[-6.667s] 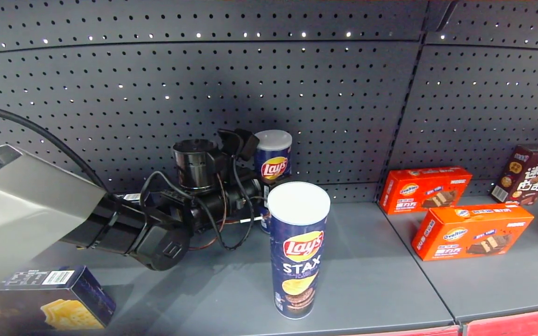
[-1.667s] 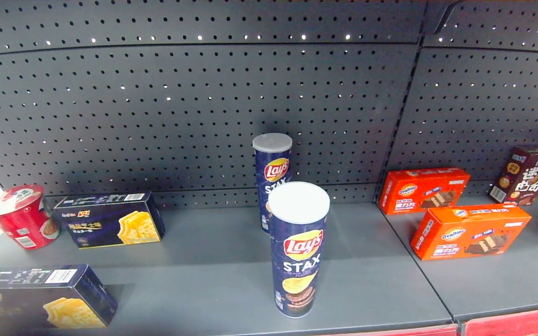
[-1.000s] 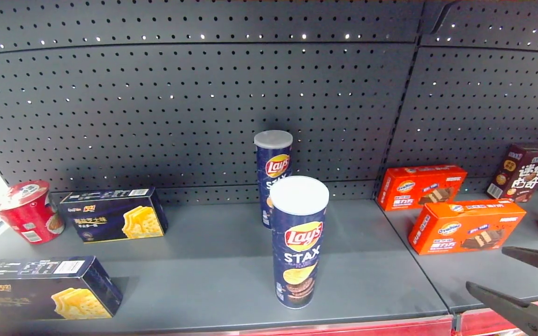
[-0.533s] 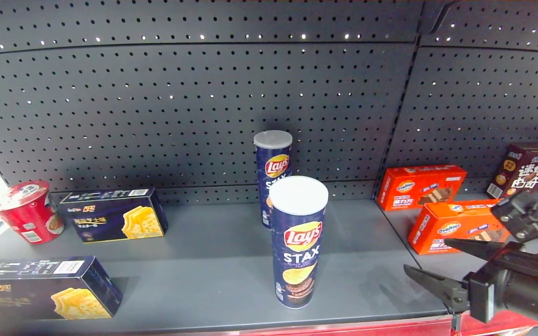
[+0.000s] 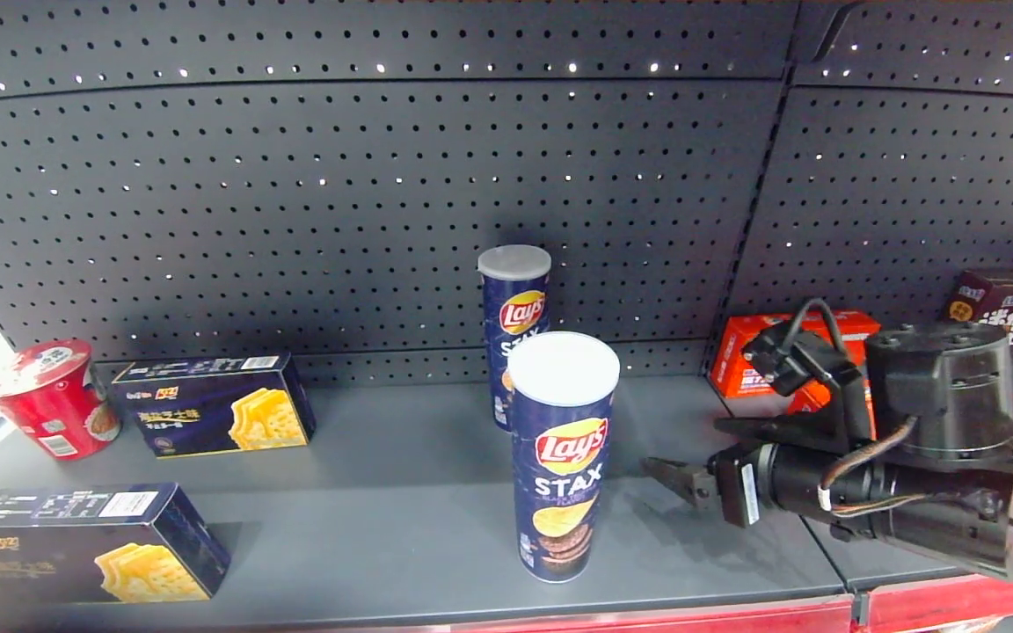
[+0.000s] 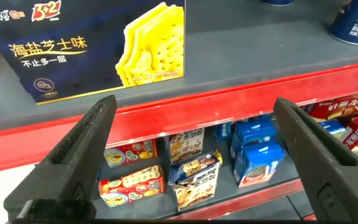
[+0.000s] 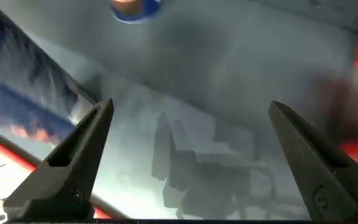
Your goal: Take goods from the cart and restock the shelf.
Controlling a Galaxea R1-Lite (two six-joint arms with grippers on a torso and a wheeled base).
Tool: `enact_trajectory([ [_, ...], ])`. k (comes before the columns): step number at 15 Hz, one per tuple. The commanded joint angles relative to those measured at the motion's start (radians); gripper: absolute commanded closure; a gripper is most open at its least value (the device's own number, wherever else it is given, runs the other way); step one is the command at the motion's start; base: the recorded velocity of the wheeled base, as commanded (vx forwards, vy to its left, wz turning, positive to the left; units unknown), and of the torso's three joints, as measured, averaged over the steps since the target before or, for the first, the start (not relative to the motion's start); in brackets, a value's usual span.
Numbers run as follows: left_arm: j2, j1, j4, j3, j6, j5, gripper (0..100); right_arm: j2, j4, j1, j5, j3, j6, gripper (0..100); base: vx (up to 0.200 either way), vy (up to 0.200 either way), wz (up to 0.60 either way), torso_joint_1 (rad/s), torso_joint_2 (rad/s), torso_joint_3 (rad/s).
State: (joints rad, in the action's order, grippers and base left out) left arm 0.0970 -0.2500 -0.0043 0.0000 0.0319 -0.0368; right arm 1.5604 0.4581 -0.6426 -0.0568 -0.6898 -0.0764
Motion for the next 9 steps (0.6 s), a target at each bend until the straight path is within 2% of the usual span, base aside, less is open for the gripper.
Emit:
enact_trajectory([
  [1,0.003,0.0,0.001,0.0,0.0,0.0,0,0.076,0.002,-0.022,0.0,-0.033,0.0,0,0.0,0.0,0.0,0.0,0.0,0.0],
  [9,0.003,0.0,0.001,0.0,0.0,0.0,0,0.115,0.002,-0.075,-0.001,-0.047,0.001,0,0.0,0.0,0.0,0.0,0.0,0.0],
])
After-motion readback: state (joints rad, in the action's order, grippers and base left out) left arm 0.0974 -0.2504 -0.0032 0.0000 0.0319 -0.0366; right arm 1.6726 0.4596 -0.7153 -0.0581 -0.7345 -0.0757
